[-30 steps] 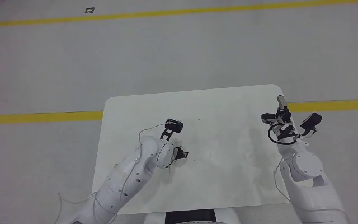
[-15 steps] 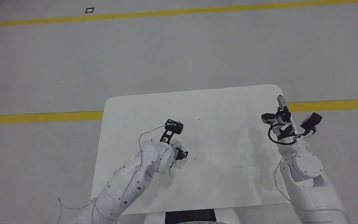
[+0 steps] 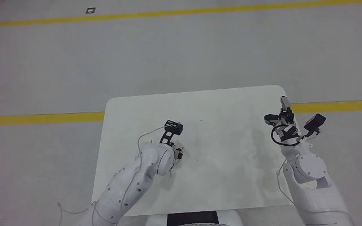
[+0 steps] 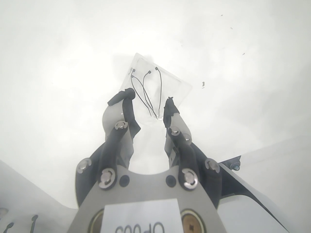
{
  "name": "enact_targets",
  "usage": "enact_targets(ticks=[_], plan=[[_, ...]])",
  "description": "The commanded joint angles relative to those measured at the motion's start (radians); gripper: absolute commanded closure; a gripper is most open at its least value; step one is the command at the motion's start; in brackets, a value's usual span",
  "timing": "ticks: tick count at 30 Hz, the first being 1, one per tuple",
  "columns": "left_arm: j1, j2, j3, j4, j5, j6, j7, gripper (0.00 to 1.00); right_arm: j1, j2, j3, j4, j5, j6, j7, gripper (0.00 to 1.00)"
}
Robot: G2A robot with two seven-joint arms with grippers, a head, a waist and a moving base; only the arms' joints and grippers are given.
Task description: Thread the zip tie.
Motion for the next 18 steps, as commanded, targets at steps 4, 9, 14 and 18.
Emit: enact_targets(ticks=[4, 9, 14, 18], plan=[[-0.021, -0.007, 0.011, 0.048, -0.022, -0.002, 0.001, 0.74, 0.000, 0.000, 0.000, 0.000, 0.000, 0.000, 0.000, 0.00], [-0.042, -0.014, 0.033, 0.084, -0.023, 0.003, -0.011, 0.75, 0.000, 0.000, 0.000, 0.000, 0.000, 0.000, 0.000, 0.00], [-0.057, -0.025, 0.053, 0.116, -0.005, 0.003, -0.036, 0.68, 0.000, 0.000, 0.000, 0.000, 0.000, 0.000, 0.000, 0.00], [-0.071, -0.040, 0.070, 0.149, 0.006, 0.003, -0.053, 0.67, 0.000, 0.000, 0.000, 0.000, 0.000, 0.000, 0.000, 0.00]])
